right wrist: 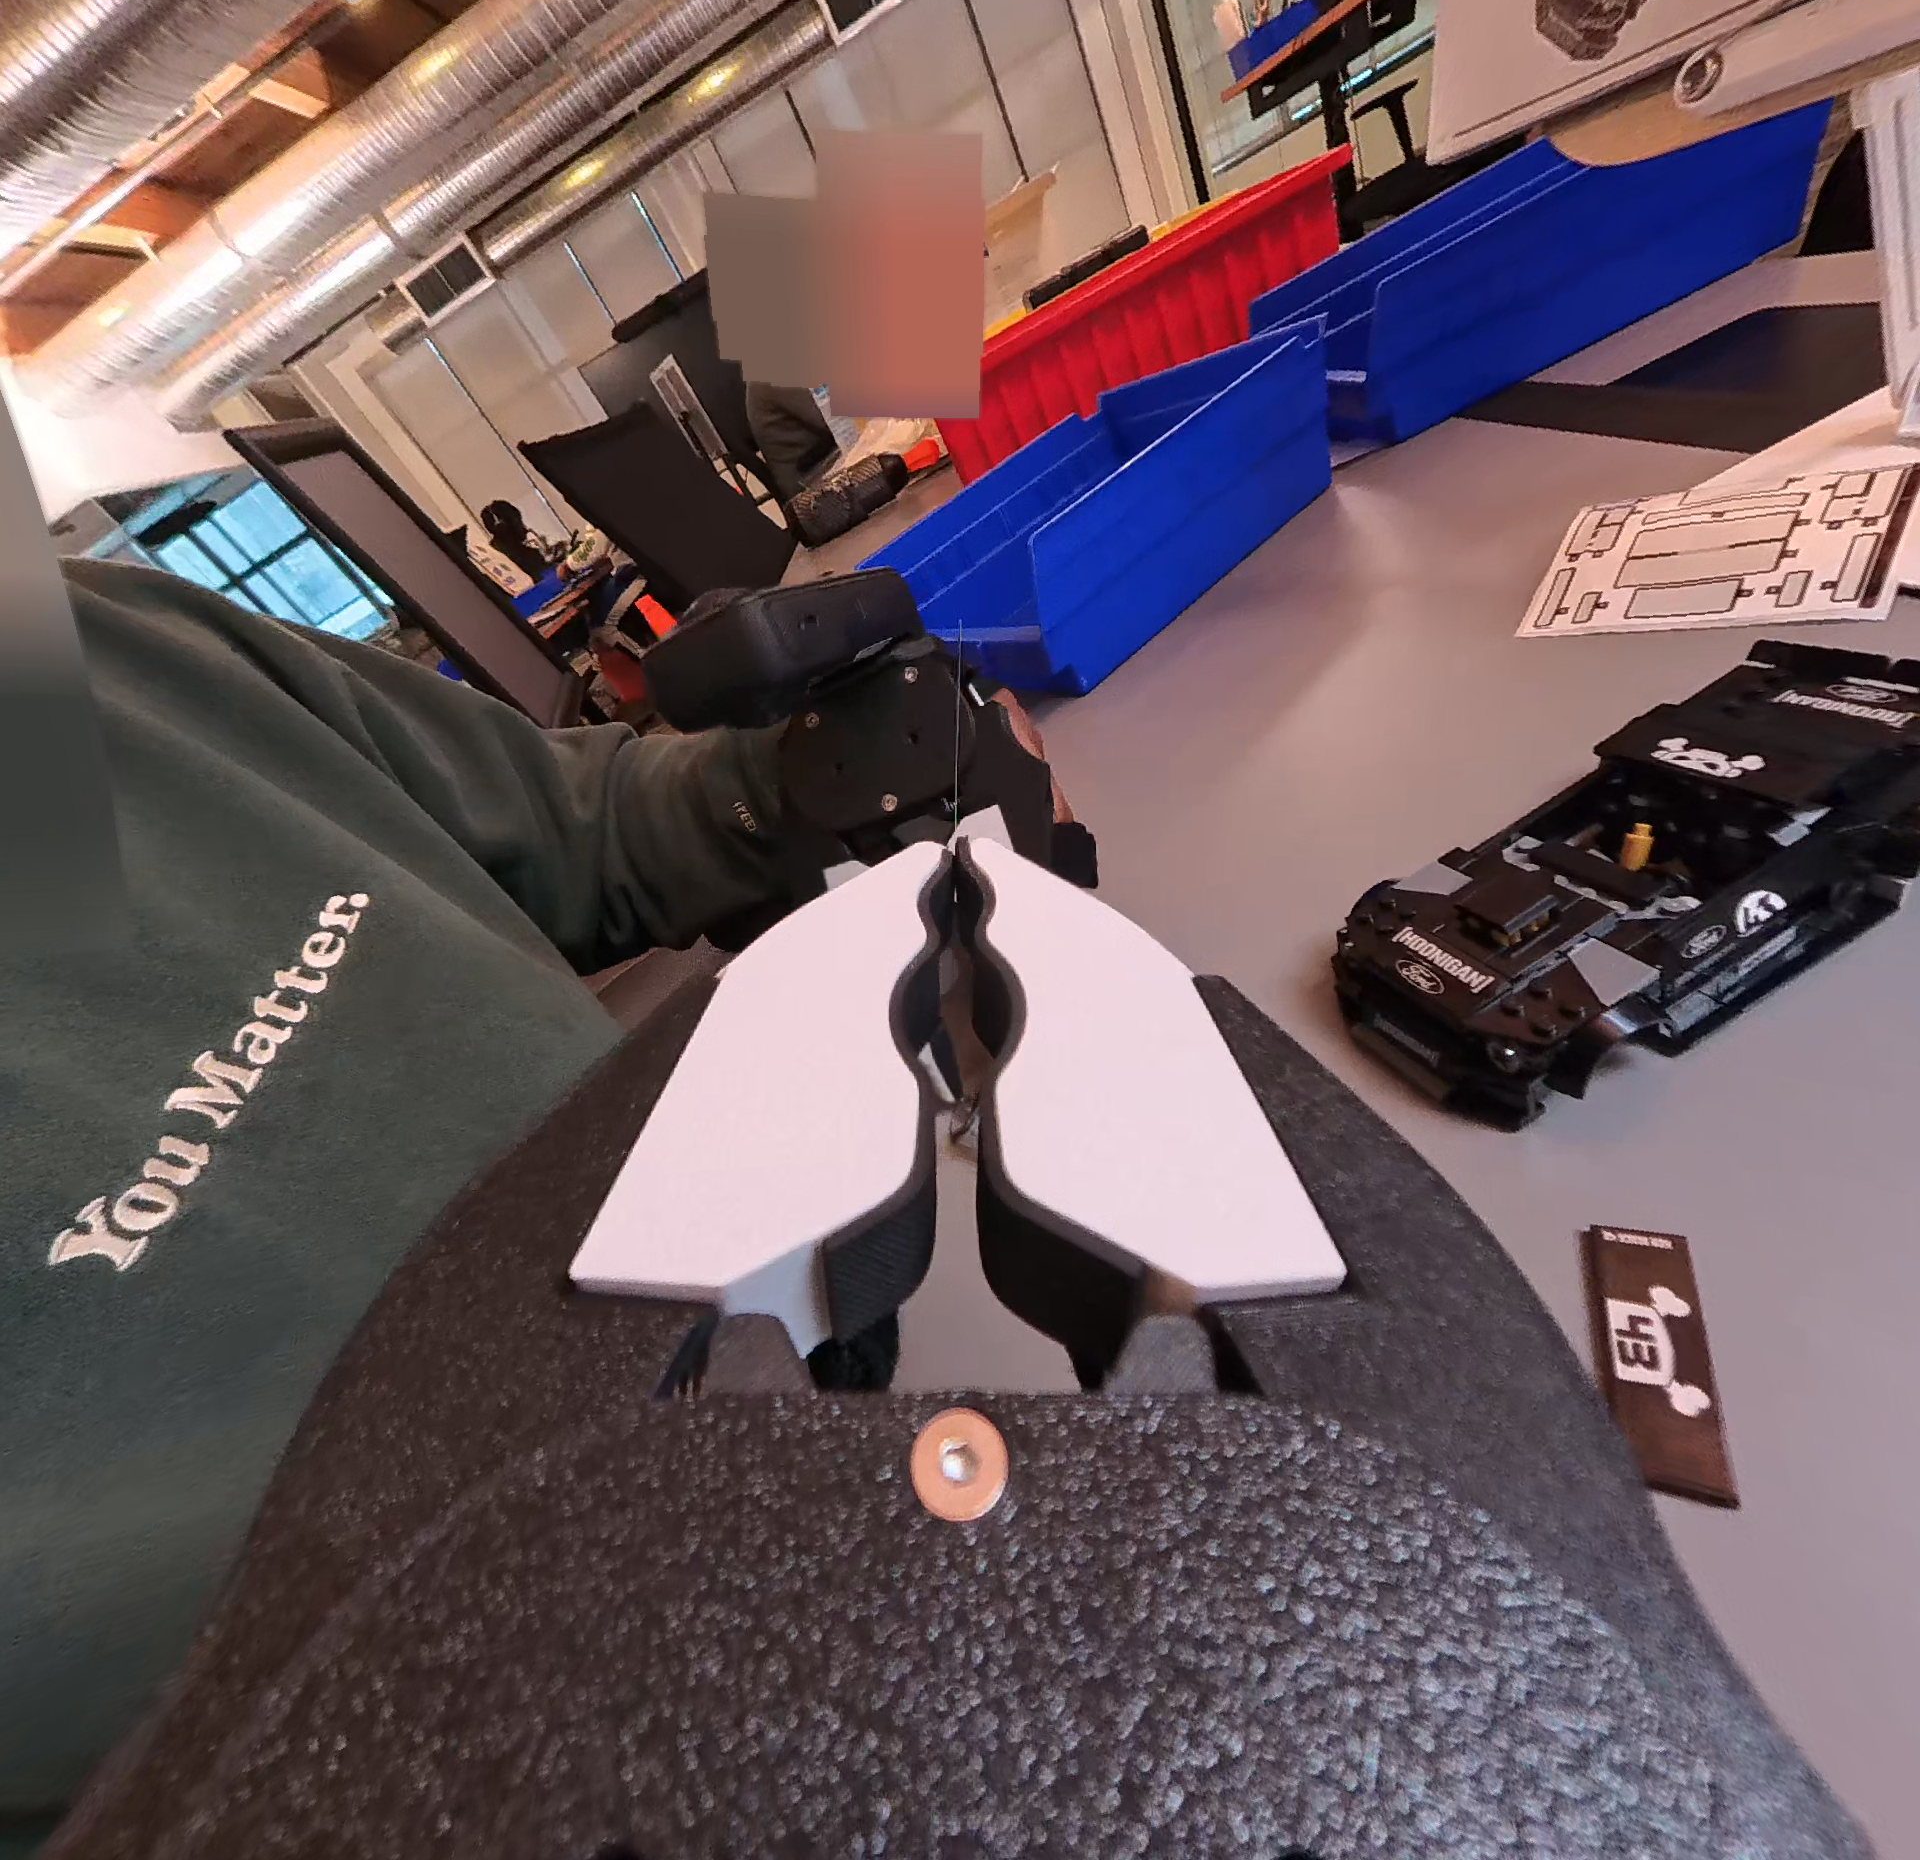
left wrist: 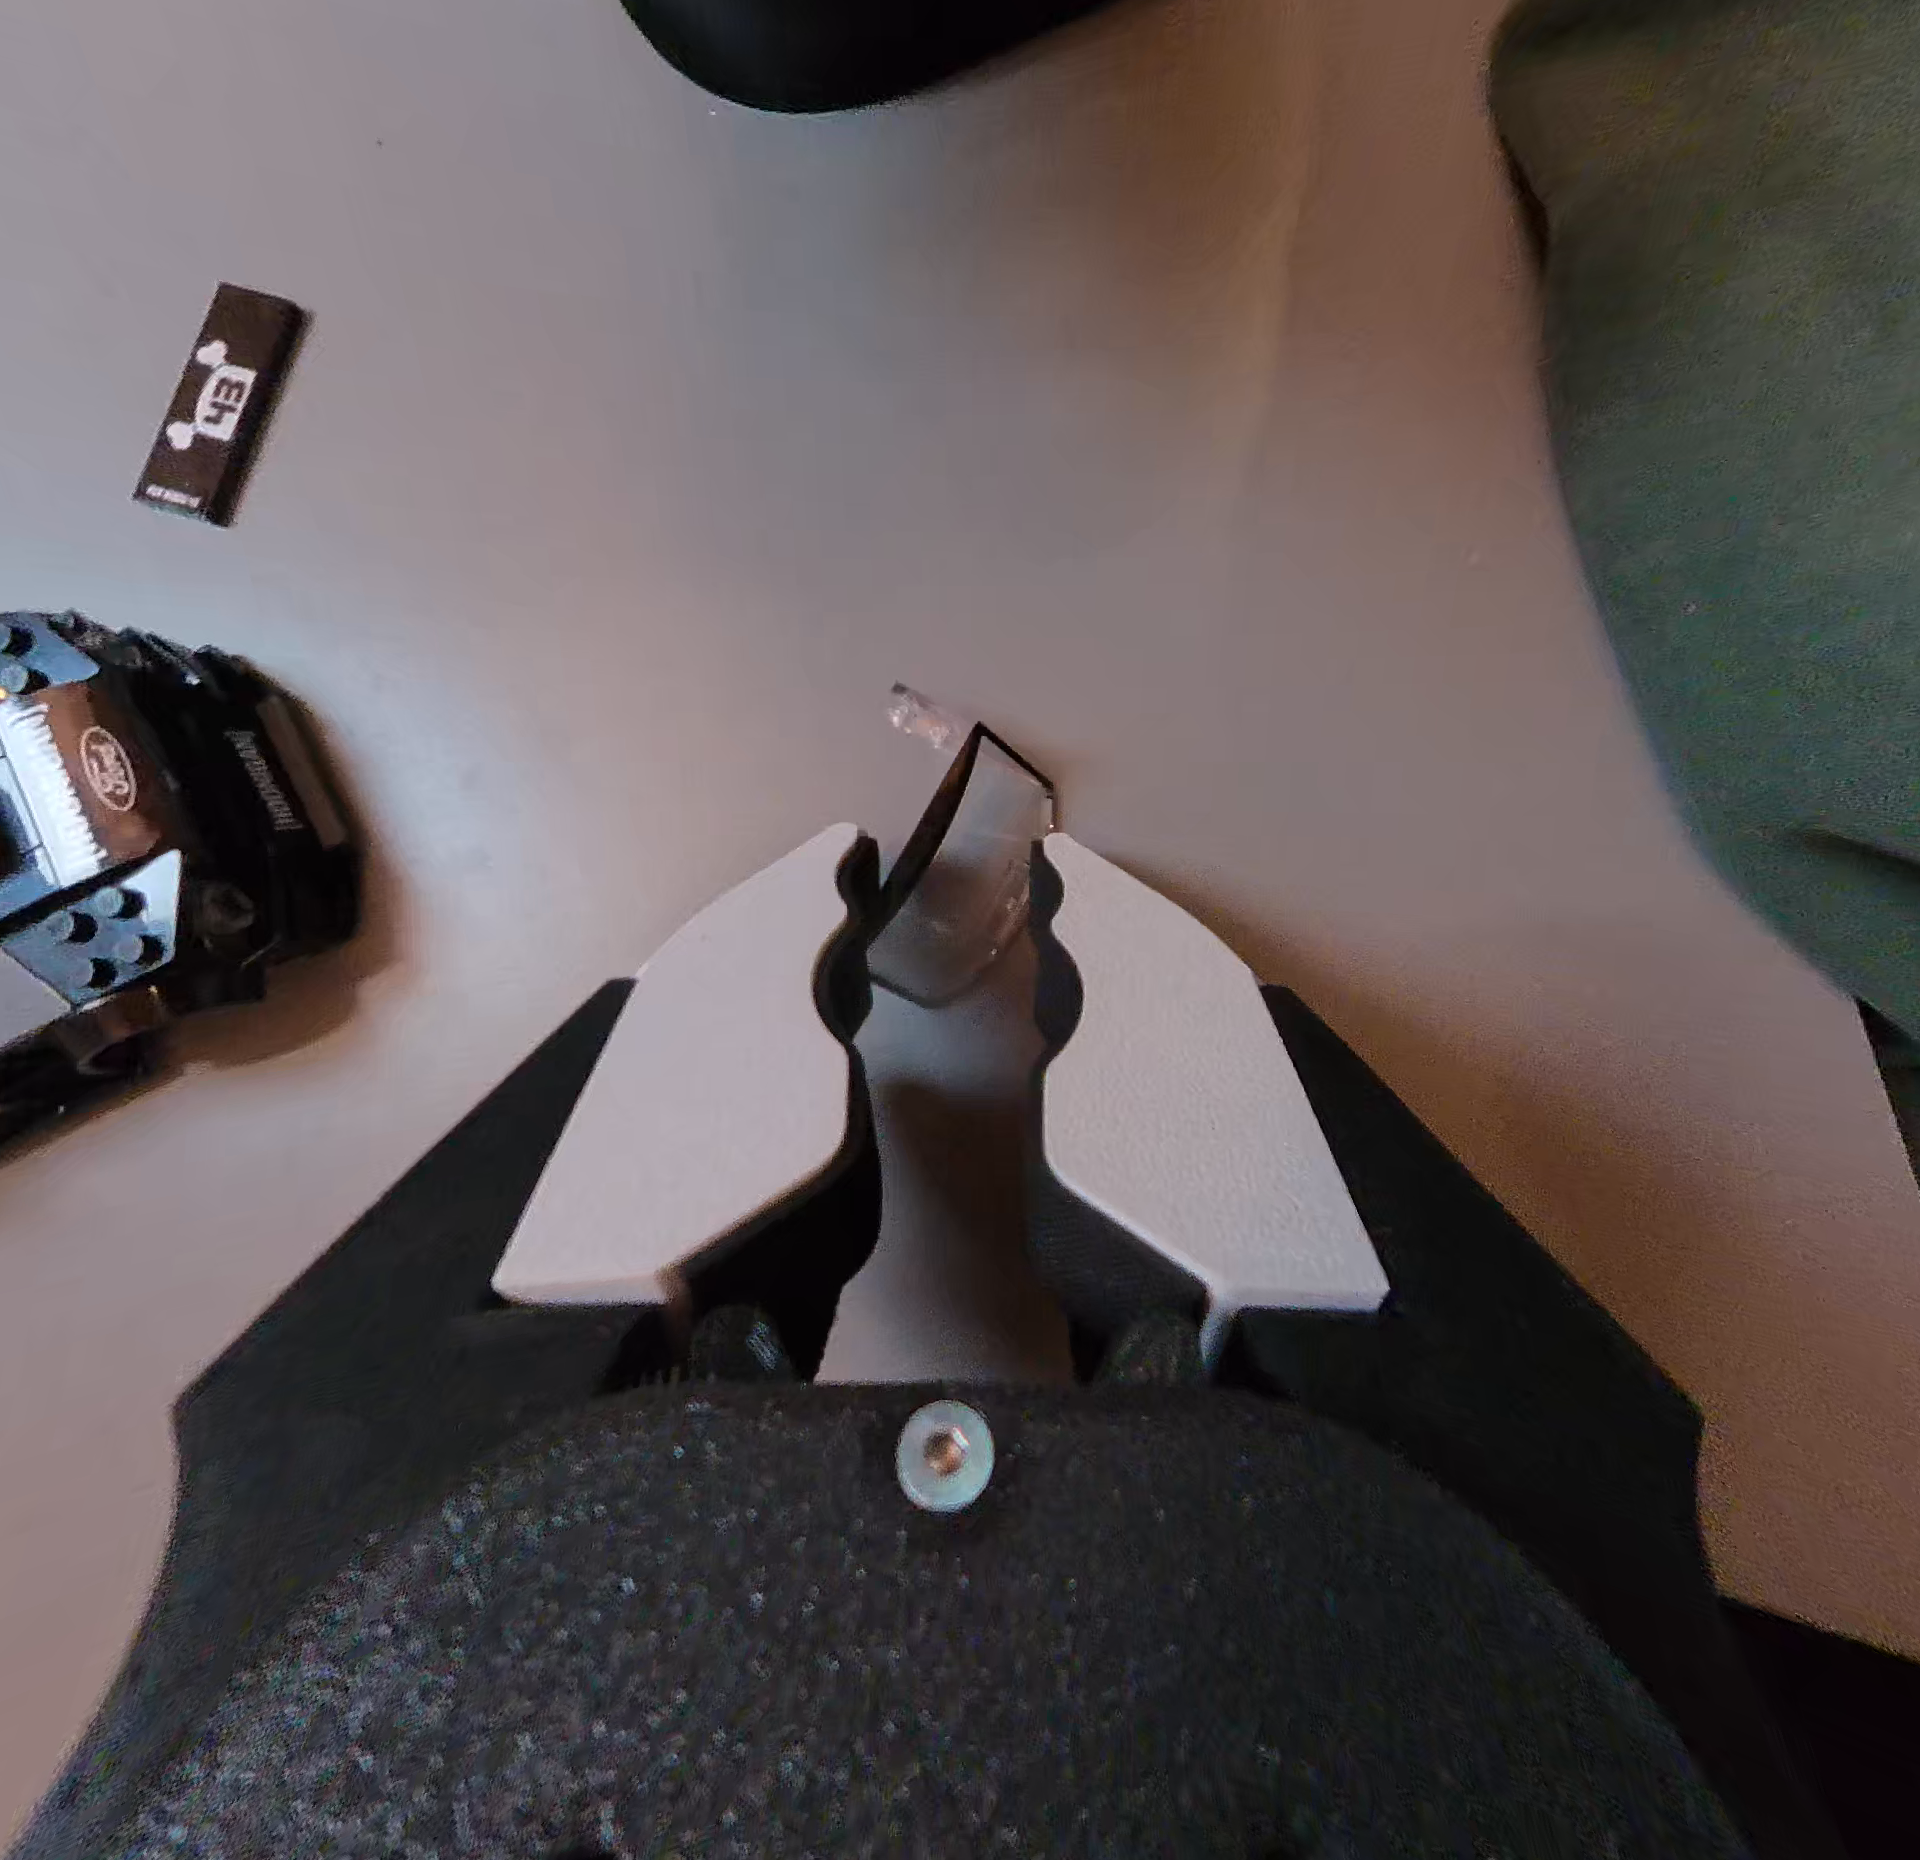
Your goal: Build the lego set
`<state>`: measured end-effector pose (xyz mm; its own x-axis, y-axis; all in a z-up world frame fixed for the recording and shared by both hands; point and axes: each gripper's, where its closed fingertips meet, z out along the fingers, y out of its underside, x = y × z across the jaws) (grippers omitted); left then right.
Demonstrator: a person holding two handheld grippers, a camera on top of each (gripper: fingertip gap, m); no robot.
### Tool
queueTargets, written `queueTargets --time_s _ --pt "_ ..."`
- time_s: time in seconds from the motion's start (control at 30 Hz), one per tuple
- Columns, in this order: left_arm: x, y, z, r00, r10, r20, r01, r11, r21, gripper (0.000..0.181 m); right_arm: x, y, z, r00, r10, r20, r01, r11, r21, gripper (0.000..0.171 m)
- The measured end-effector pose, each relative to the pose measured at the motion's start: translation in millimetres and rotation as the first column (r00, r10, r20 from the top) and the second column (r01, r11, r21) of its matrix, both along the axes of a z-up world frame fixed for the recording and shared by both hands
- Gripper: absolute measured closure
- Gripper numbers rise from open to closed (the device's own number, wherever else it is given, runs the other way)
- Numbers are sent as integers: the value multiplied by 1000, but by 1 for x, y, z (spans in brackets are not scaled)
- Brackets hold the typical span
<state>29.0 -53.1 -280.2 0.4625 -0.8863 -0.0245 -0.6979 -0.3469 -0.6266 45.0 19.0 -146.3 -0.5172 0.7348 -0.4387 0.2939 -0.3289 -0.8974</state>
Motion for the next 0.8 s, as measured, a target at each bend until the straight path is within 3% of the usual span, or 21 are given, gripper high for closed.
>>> queueTargets --time_s 0.2,0.33,0.4,0.57,0.8 --pt "-21 26 0 967 255 -9 -255 966 -29 159 -5 -2 -15 998 -8 69 6 1000 30 171" --pt "-26 40 0 940 339 37 -339 941 -29 157 -7 -4 -34 985 11 170 -20 999 49 171" --pt "-22 40 2 942 327 75 -325 945 -43 144 -8 -7 -43 976 32 214 -48 996 70 171" --pt "-25 27 15 956 267 124 -263 964 -47 135 -8 -16 -64 939 118 322 -169 976 135 171" --pt "-28 18 -4 976 217 34 -215 975 -45 140 -12 -33 -83 862 266 432 -369 914 172 171"
